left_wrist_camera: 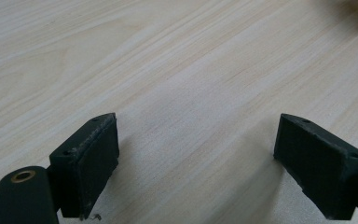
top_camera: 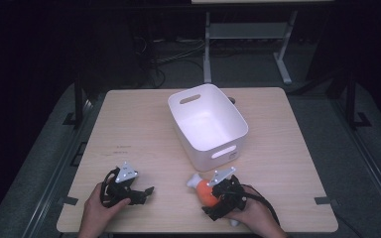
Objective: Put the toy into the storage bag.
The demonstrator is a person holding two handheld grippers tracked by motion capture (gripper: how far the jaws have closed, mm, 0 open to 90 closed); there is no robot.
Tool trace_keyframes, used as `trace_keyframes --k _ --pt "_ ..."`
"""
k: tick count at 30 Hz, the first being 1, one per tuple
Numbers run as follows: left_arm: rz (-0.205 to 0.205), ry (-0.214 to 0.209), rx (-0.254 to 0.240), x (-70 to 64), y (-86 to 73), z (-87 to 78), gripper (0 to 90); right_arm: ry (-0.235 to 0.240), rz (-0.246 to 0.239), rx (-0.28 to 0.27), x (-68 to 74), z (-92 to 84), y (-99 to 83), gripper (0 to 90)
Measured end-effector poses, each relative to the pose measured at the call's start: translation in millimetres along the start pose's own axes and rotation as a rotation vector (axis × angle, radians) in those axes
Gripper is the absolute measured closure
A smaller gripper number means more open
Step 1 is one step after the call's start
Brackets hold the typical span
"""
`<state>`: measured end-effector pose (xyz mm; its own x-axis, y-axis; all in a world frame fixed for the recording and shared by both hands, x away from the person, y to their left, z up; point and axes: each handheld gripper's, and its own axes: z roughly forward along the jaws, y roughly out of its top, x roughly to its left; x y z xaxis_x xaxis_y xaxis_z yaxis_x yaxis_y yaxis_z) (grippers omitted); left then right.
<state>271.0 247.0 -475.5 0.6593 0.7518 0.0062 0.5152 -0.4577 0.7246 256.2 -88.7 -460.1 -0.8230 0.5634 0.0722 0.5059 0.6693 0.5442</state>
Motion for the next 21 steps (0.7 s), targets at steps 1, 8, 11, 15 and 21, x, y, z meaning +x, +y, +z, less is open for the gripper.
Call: trace_keyframes --k 1,8,11,15,21 --pt "0.001 0.0 0.0 0.0 0.0 0.0 13.0 -0.007 -0.003 -0.004 0.2 -0.8 -0.4 13.2" --pt "0.001 0.0 0.001 0.0 0.0 0.0 13.0 -0.002 -0.001 -0.009 -0.2 -1.9 -1.0 15.9" --pt "0.002 0.0 0.0 0.1 0.0 -0.1 13.0 0.007 -0.001 -0.012 -1.6 -3.2 -1.2 17.9" --pt "0.001 0.0 0.001 0.0 0.0 0.0 13.0 0.001 -0.003 -0.015 -2.3 -4.4 -1.5 18.5" --pt "0.0 0.0 0.0 0.0 0.0 0.0 13.0 -0.005 0.005 -0.027 -5.2 -11.7 -4.3 18.7"
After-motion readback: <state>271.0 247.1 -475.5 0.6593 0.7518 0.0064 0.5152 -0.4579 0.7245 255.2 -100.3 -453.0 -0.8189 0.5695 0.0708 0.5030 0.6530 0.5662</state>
